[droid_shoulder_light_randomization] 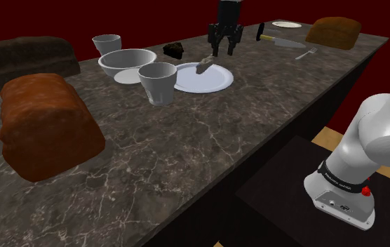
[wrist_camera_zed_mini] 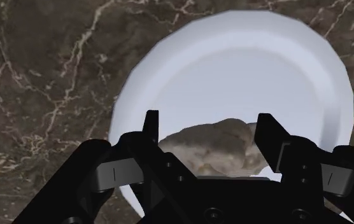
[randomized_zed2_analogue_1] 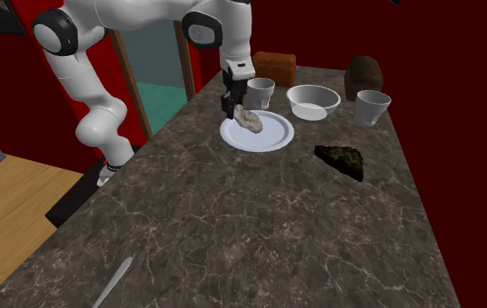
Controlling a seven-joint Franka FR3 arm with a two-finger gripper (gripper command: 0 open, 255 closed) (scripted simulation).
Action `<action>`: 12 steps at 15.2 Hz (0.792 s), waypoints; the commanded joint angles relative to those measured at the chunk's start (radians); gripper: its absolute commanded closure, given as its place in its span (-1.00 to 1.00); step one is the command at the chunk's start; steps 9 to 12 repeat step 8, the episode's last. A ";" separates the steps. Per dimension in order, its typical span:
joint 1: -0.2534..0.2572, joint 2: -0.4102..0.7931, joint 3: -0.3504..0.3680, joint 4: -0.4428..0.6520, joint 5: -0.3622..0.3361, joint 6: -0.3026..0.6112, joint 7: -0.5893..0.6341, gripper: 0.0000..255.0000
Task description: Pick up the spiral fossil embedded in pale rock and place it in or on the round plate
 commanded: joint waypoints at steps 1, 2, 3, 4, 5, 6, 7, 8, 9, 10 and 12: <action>0.017 0.038 0.019 0.050 0.009 -0.009 0.036 1.00; 0.027 0.059 0.030 0.077 0.013 -0.012 0.056 1.00; 0.027 0.058 0.030 0.062 0.013 0.001 0.054 1.00; 0.027 0.058 0.030 0.048 0.013 0.015 0.053 1.00; 0.027 0.057 0.030 0.034 0.013 0.028 0.051 1.00; 0.027 0.057 0.030 0.020 0.013 0.042 0.050 1.00; 0.028 0.057 0.030 0.006 0.014 0.055 0.048 1.00; 0.028 0.057 0.030 -0.007 0.014 0.068 0.047 1.00; 0.028 0.057 0.030 -0.007 0.014 0.068 0.047 1.00; 0.028 0.057 0.030 -0.007 0.014 0.068 0.047 1.00; 0.028 0.057 0.030 -0.007 0.014 0.068 0.047 1.00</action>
